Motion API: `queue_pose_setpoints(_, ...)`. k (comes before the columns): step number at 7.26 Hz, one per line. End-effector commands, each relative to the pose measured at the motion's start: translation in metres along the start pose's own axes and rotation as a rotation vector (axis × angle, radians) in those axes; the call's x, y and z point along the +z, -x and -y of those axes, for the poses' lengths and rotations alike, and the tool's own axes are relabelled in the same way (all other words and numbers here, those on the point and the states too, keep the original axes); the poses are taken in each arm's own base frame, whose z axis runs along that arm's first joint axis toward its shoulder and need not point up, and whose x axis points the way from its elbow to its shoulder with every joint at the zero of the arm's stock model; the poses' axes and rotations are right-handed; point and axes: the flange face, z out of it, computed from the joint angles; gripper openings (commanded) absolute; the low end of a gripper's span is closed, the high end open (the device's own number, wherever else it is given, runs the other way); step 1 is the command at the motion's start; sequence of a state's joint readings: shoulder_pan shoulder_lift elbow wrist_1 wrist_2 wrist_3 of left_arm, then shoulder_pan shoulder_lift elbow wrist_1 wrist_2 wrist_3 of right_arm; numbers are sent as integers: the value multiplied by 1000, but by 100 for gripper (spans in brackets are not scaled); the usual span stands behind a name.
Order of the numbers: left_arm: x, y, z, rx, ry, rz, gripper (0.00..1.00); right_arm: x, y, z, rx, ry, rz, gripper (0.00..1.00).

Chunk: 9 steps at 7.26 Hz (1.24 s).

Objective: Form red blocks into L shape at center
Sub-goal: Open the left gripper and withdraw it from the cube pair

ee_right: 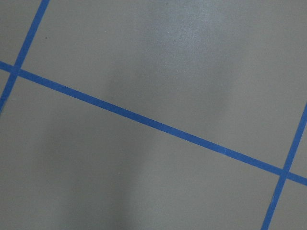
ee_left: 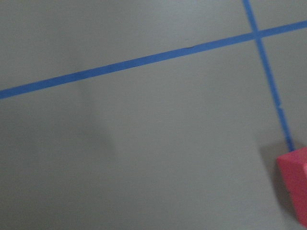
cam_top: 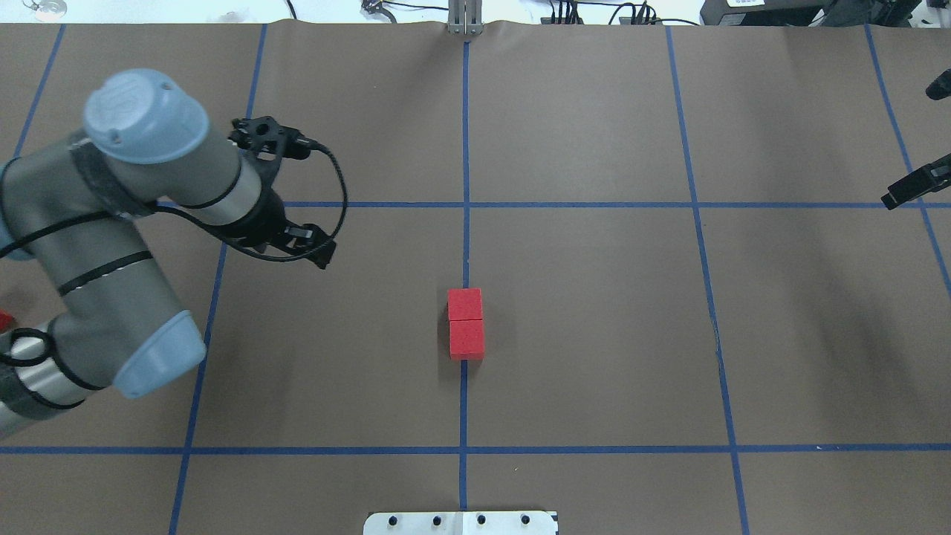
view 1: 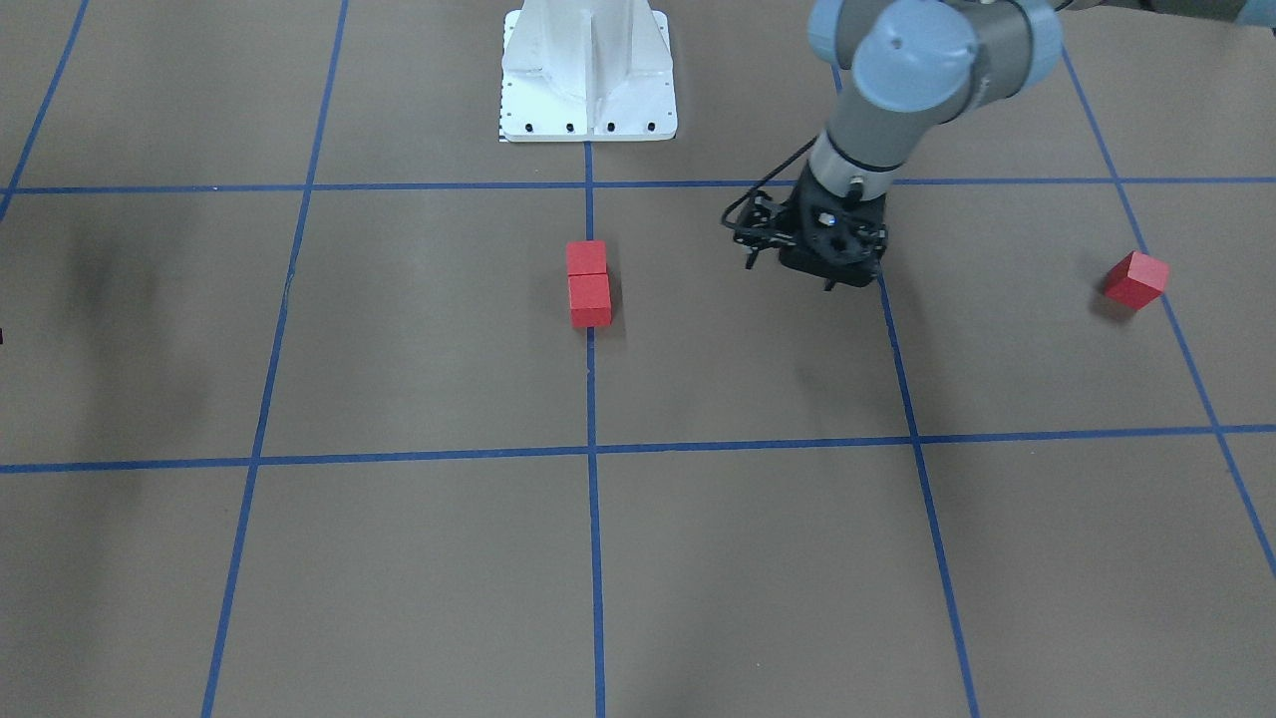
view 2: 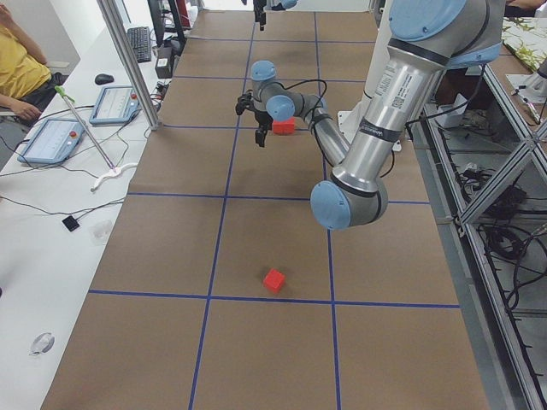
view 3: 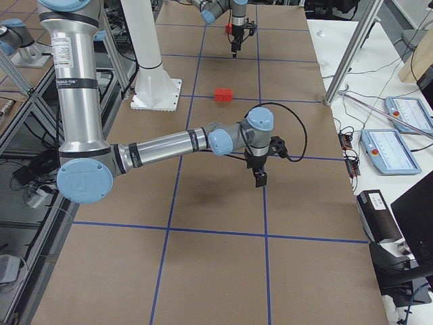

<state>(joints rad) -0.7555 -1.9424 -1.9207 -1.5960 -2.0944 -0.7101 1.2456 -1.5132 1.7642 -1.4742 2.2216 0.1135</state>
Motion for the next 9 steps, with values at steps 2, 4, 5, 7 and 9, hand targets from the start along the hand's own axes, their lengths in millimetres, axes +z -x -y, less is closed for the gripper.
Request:
queue_pose_setpoints(2, -4, 217, -100, 139, 13, -2, 99, 0, 0, 0, 1, 1, 0, 100)
queue_pose_setpoints(4, 17, 305, -143, 192, 25, 36, 87, 0, 0, 0, 1, 1, 0, 100)
queue_pose_setpoints(5, 31, 328, -162, 191, 40, 42, 88, 0, 0, 0, 0, -1, 0, 100)
queue_pose_setpoints(7, 43, 370, -208, 182, 26, 46, 99, 0, 0, 0, 0, -1, 0, 100)
queue_pose_setpoints(9, 44, 391, -216, 152, 28, 62, 99, -2, 1, 1, -4, -5, 0, 100)
